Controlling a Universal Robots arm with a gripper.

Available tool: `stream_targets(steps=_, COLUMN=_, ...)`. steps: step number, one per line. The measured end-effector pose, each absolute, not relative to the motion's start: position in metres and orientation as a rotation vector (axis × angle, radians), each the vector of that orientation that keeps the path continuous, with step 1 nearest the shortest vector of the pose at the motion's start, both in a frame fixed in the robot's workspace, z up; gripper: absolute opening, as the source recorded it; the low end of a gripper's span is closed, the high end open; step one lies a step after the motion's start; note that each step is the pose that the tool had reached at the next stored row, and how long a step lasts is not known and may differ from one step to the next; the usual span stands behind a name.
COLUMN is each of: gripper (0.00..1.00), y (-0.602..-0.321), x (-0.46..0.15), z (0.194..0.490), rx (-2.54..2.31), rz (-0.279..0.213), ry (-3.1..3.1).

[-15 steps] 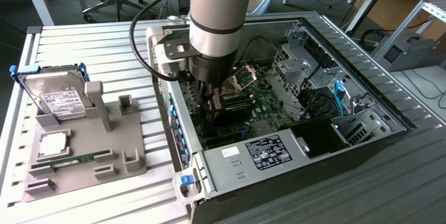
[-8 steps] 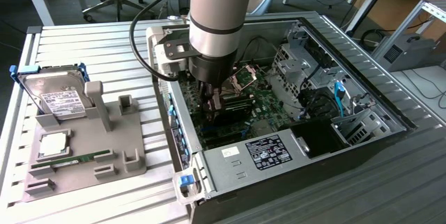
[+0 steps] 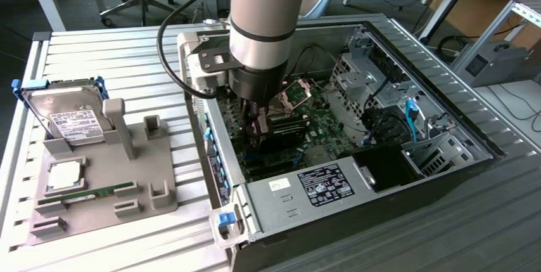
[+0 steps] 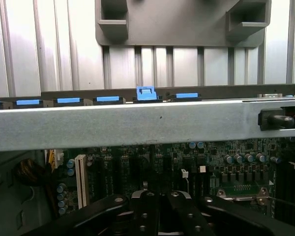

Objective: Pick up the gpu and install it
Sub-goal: 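Press down on the gpu until it lock into place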

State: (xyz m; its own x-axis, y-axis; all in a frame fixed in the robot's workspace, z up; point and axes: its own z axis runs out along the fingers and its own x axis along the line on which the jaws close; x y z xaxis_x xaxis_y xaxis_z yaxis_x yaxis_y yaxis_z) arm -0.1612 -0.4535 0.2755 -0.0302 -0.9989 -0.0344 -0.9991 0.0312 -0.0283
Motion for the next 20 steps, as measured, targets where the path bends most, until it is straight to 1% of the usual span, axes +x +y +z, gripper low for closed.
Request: stream_targets(steps=20, gripper=0.11, y=-0.4535, x=-0.1613, z=0.2744, rx=-2.156, rz=0.006, ry=2.223)
